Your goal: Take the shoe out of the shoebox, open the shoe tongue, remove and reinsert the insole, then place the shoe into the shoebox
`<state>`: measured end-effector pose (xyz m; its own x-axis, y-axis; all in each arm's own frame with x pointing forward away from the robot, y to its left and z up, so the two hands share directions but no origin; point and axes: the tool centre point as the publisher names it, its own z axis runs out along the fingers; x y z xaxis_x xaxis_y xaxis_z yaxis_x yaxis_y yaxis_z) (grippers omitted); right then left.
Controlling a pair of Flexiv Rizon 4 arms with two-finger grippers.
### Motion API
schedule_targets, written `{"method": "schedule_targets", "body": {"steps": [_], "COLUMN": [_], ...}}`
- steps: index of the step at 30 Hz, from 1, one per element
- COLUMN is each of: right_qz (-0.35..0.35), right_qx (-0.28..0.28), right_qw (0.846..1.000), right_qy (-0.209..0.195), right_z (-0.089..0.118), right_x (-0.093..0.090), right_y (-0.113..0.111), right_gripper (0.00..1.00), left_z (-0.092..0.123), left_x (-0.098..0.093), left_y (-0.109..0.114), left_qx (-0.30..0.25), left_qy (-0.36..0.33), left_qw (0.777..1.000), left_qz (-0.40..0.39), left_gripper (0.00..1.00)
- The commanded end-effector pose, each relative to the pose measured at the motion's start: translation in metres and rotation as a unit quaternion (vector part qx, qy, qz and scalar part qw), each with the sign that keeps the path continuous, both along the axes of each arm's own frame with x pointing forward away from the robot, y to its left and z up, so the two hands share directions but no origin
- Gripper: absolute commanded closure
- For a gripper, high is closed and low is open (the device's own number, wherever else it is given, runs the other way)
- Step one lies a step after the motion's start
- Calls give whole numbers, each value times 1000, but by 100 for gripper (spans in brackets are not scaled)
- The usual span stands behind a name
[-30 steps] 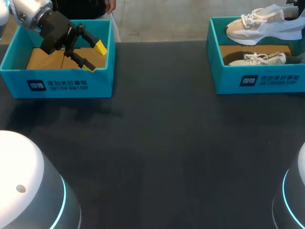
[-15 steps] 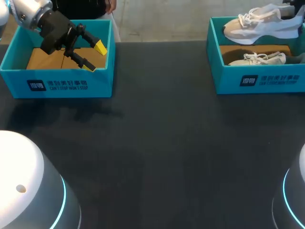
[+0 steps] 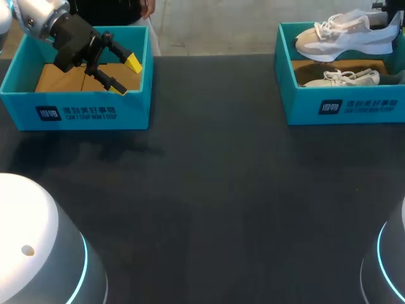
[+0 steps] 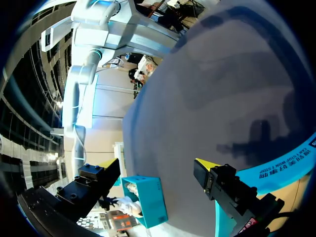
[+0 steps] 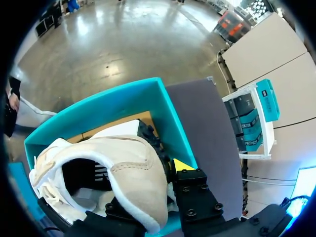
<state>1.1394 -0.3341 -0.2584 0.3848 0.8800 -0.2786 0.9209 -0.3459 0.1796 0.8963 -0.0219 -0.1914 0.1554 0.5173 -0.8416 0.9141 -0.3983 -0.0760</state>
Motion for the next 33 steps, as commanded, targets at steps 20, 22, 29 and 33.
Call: {"method": "schedule_targets", "body": {"steps": [20, 22, 29, 33], "right_qz": [1, 1, 1, 0], "right_qx": [2, 2, 4, 5], "right_qw": [1000, 1000, 1000, 1000], "right_qy": [7, 8, 12, 13], "right_z": [-36, -39, -48, -53], "right_x": [12, 12, 13, 14], "right_y": [-6, -7, -10, -12], "right_gripper": [100, 100, 100, 100], "left_z": [0, 0, 0, 0], "left_x": [0, 0, 0, 0], "left_y": [0, 0, 0, 0], "left_qx": [1, 1, 1, 1], "left_qy": [-1, -1, -1, -1], "left_qw": [1000, 1000, 1000, 1000], "left_qz": [0, 0, 0, 0], "left_gripper": [0, 0, 0, 0]}}
